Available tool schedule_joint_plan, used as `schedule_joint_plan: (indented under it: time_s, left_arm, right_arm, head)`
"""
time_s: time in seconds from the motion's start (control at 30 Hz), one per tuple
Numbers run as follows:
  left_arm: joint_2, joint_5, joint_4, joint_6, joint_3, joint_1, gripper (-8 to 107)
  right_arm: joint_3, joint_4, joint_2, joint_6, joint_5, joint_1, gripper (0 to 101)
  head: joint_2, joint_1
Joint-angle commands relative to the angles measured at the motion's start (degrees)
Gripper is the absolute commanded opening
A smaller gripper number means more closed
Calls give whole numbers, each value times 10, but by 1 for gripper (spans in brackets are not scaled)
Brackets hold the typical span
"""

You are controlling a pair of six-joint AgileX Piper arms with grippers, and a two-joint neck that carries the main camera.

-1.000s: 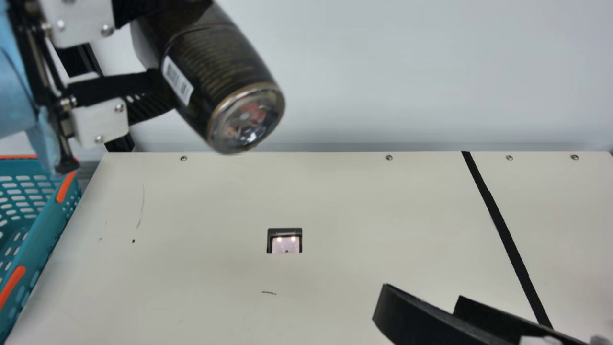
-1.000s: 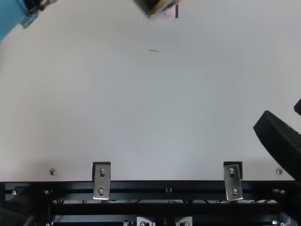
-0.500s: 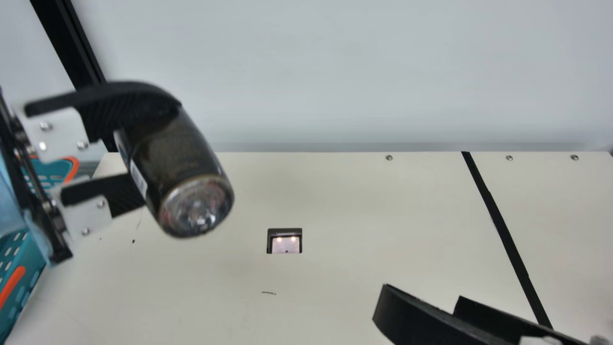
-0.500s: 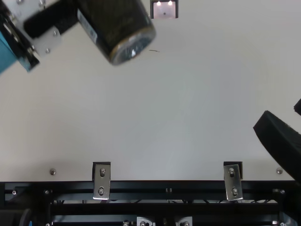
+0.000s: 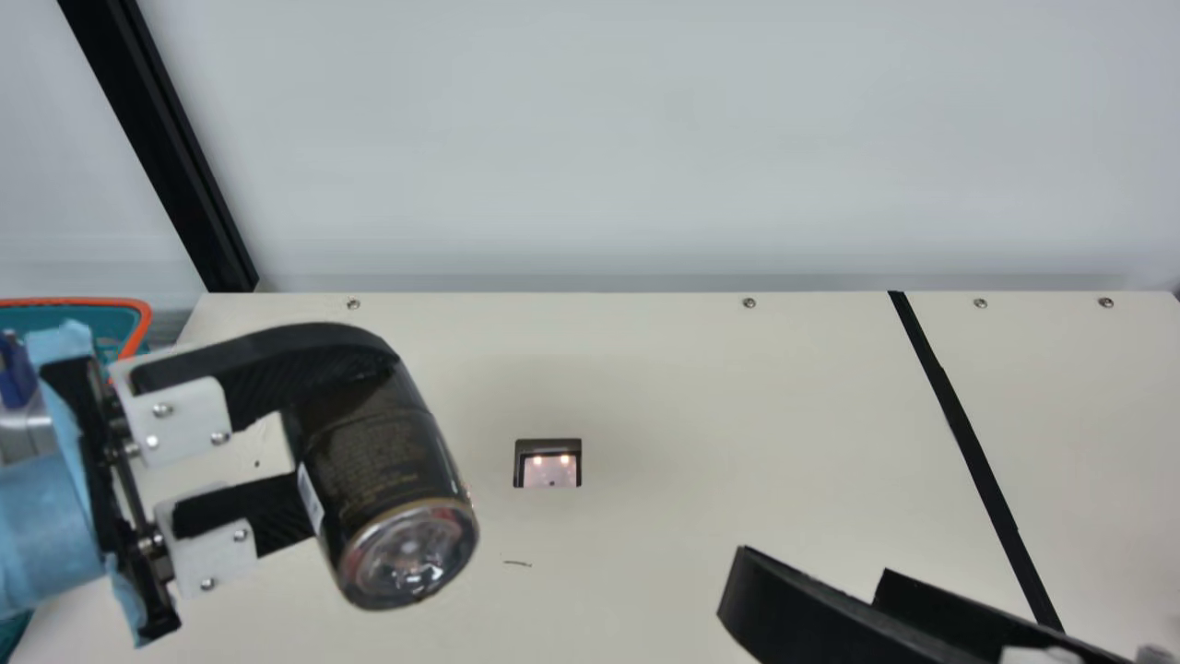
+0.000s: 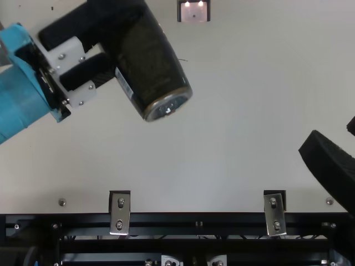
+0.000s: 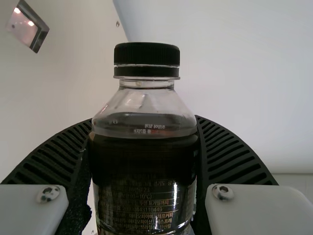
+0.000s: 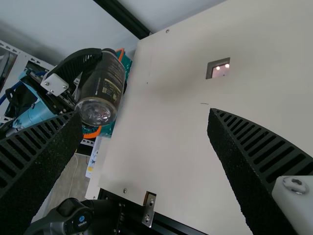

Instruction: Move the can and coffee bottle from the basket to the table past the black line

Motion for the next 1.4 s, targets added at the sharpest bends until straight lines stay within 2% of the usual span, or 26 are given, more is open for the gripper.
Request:
schedule_joint_plan:
  time_s: [0.0,0.37,0.7,1.0,1.37]
  left_arm:
    - [0,0,0,0,0,0,10]
    - [0,0,-1,0,0,0,10]
    - [0,0,-1,0,0,0,10]
    - [0,0,-1,0,0,0,10]
    - [0,0,-1,0,0,0,10]
  right_arm:
    - [0,2,2,-1,-1,0,101]
    - [23,68,68,-9,-36,33,101]
    - [43,128,157,-7,-114,135,101]
    - [36,165,238,-11,-190,228,101]
    - [22,214,292,-20,-232,273,101]
  head:
    - [-4,-8]
    - [-4,-8]
    - [-4,-8]
    - [-4,-8]
    - [-4,-8]
